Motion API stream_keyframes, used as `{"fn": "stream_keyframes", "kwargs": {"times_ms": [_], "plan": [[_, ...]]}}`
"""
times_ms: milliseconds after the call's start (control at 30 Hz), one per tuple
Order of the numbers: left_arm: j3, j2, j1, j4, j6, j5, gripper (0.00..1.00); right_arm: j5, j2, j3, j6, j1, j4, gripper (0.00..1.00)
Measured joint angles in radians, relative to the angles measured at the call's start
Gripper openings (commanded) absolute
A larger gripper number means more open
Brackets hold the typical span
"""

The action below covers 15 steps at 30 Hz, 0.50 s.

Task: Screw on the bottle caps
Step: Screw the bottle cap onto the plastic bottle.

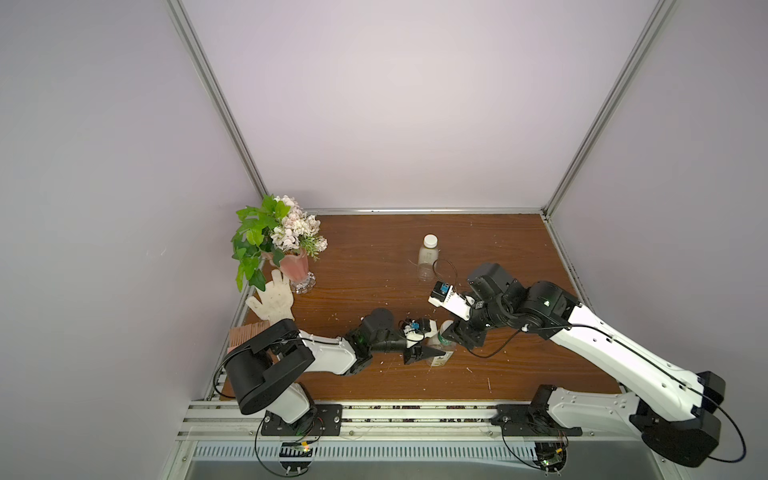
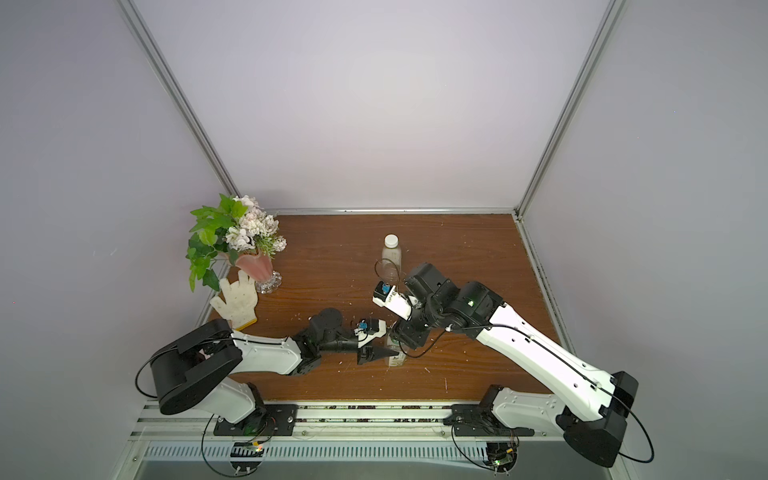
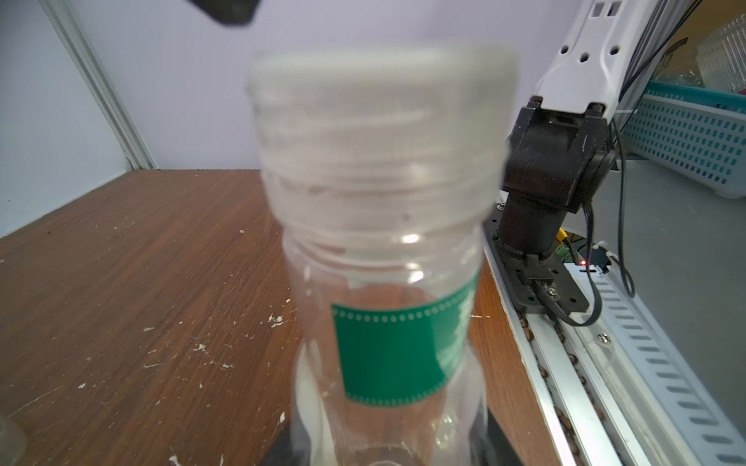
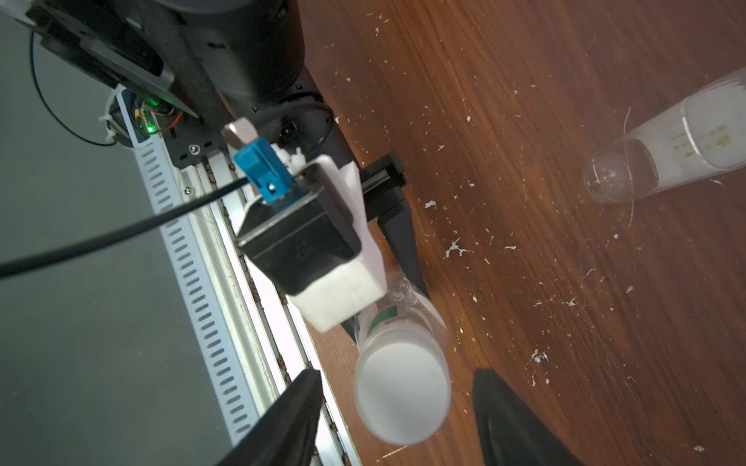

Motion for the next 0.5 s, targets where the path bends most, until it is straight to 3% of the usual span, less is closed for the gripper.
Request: {"fn": "stream_keyframes", "kwargs": {"times_ms": [500], "plan": [[-0.001,-0.017,0.012,-0.027,0.008,0.007,0.43,0.053,0.021,-0.004,0.0,0.015,-0.026,0.62]]}}
